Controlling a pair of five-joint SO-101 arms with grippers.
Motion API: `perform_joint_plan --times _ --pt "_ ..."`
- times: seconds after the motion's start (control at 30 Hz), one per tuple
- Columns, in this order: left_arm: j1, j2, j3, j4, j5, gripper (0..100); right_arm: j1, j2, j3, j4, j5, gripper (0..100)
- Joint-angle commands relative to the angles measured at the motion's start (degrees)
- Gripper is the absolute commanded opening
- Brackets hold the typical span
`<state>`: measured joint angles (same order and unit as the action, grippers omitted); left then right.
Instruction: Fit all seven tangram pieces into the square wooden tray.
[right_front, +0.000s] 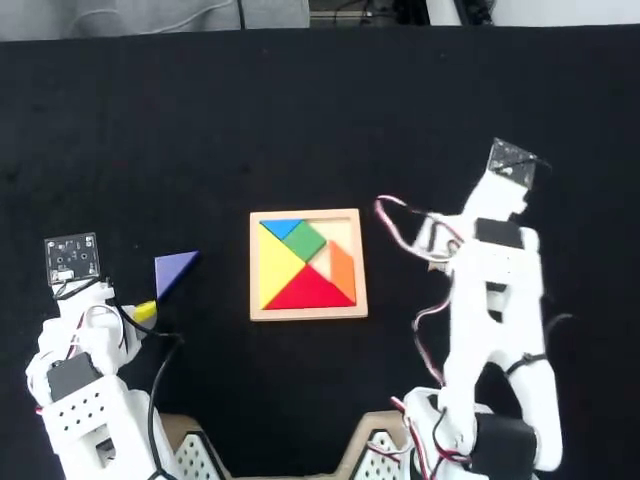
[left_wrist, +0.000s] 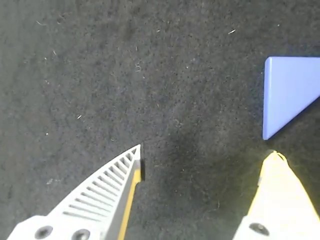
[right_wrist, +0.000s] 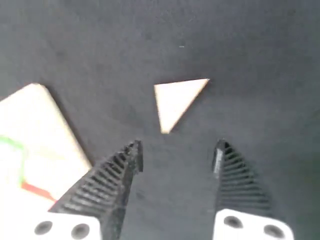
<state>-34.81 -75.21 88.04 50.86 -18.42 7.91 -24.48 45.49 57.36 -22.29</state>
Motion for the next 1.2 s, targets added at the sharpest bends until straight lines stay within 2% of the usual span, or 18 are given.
perform_joint_plan --times 0.0,0.13,0.4,0.57,0.73,1.17 --pt "0.31 -0.35 -0.4 0.26 -0.53 36 -2.73 0.92 -0.13 -4.22 -6.15 24.7" --pt "0.31 -0.35 -0.4 0.26 -0.44 36 -2.55 9.01 -3.12 -6.07 -6.59 24.5" --pt "0.31 -0.35 -0.4 0.26 -0.44 36 -0.88 27.56 -20.97 7.03 -10.81 24.3" --pt "0.31 -0.35 -0.4 0.26 -0.44 36 2.29 34.07 -29.49 8.44 -11.25 24.3" --pt "0.31 -0.35 -0.4 0.26 -0.44 36 3.25 36.79 -32.04 8.09 -15.21 24.3" --pt "0.31 -0.35 -0.4 0.26 -0.44 36 3.16 41.19 -32.13 5.45 -15.12 24.3"
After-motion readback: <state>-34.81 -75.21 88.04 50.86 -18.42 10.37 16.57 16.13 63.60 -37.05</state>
